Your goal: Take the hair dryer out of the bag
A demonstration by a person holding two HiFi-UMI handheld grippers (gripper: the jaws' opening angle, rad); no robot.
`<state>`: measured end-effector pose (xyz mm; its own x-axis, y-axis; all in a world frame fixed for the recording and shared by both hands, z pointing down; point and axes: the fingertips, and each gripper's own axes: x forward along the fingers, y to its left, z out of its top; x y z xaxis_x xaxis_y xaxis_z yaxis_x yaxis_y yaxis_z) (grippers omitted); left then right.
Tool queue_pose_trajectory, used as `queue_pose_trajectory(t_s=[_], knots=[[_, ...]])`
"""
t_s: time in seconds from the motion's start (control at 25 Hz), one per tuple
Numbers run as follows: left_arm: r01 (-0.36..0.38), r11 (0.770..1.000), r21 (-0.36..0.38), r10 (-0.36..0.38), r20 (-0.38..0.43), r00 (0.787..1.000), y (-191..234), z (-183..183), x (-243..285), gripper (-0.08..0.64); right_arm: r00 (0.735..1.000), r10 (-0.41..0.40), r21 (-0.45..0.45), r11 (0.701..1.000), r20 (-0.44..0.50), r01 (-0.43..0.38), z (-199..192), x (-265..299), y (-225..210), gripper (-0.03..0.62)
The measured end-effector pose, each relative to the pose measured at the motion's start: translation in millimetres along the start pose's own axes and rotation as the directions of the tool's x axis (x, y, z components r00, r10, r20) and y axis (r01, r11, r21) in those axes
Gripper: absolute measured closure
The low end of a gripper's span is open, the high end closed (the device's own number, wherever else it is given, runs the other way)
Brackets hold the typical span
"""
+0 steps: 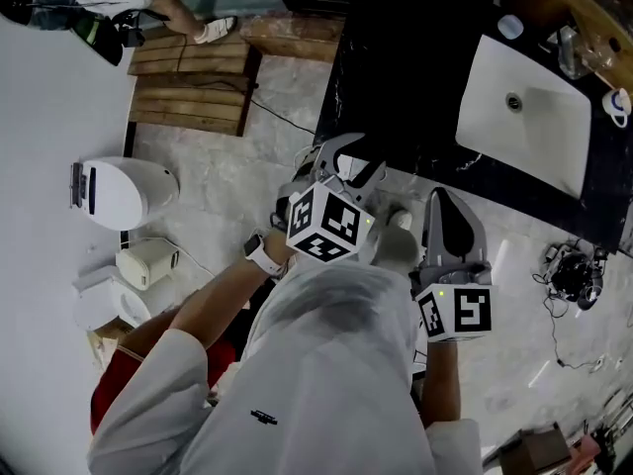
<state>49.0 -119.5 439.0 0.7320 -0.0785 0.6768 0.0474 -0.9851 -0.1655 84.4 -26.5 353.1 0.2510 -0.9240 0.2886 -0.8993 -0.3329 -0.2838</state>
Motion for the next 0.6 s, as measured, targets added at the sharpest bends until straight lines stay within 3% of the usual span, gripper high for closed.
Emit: queue_pose_trajectory(t_s=[0.32,0.6], knots=[[-0.005,0.990,0.141,0.013,-0.058,0.998,17.5,-16.1,40.4,0.385,0.999,-0.023,0.045,0.999,-0.033,0.024,-19.6,20.9,-12.8,0.581],[0.003,0.962,0.272,0.019,-0.075,0.997,19.7,-23.6,67.8,0.387,0.998,-0.049,0.070,0.996,-0.049,0.052,-36.7,31.3,-21.1,0.581]])
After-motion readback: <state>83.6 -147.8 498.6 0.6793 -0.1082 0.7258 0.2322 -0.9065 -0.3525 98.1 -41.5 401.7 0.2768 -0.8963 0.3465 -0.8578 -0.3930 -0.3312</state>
